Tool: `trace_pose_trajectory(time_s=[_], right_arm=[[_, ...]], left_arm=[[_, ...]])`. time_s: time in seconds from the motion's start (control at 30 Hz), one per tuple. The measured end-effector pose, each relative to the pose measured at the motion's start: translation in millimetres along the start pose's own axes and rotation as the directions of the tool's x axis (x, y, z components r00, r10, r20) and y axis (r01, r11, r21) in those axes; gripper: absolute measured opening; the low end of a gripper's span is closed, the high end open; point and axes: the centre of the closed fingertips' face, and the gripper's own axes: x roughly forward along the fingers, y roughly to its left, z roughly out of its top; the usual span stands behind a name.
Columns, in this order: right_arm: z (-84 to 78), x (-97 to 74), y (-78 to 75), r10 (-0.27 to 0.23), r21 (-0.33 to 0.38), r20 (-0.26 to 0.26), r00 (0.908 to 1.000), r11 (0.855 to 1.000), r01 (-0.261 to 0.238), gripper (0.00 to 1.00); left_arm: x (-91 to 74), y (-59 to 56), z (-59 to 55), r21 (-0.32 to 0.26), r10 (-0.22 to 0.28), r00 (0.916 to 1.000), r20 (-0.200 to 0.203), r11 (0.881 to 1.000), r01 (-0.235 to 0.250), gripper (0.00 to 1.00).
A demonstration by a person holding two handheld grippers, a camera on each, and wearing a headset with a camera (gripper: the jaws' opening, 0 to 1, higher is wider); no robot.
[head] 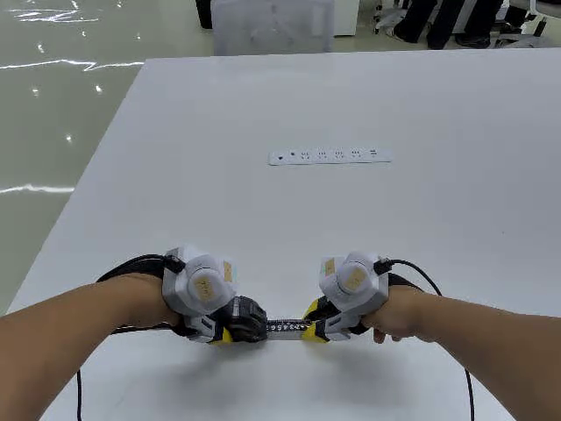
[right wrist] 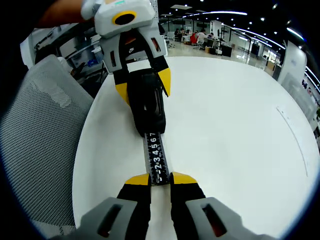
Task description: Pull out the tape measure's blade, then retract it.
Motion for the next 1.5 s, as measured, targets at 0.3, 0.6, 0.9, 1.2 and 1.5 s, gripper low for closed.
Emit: trace_pose_trajectory(time_s=[0.3, 0.6, 0.9, 1.2, 1.5], right_arm=[[-5.0, -4.4, 0.6, -0.006, 0.021, 0.008, 1.0000, 1.000, 0.006, 0.13], [-10.8, -9.6, -1.1, -0.017, 0.025, 0.007, 0.9998, 1.000, 0.017, 0.12], [-19.3, -17.3, -1.4, -0.020, 0.036, 0.003, 0.9998, 0.999, 0.020, 0.12], [-27.5, -24.4, -4.9, -0.029, 0.053, 0.007, 0.9995, 0.998, 0.029, 0.12], [-34.0, -29.1, -6.9, -0.037, 0.052, 0.001, 0.9993, 0.998, 0.037, 0.12]], left_arm=[[0.1, -0.5, 0.4, 0.004, -0.002, 1.0000, 0.002, 1.000, 0.002, 0.34], [0.4, -0.4, 0.2, 0.004, -0.002, 1.0000, 0.002, 1.000, 0.002, 0.34], [0.1, -1.0, 0.7, 0.002, -0.003, 1.0000, 0.004, 1.000, 0.003, 0.34], [-0.2, -1.2, 0.9, 0.000, -0.004, 1.0000, 0.007, 1.000, 0.004, 0.34], [-0.3, -1.2, 0.9, -0.004, -0.003, 1.0000, 0.008, 1.000, 0.003, 0.34]])
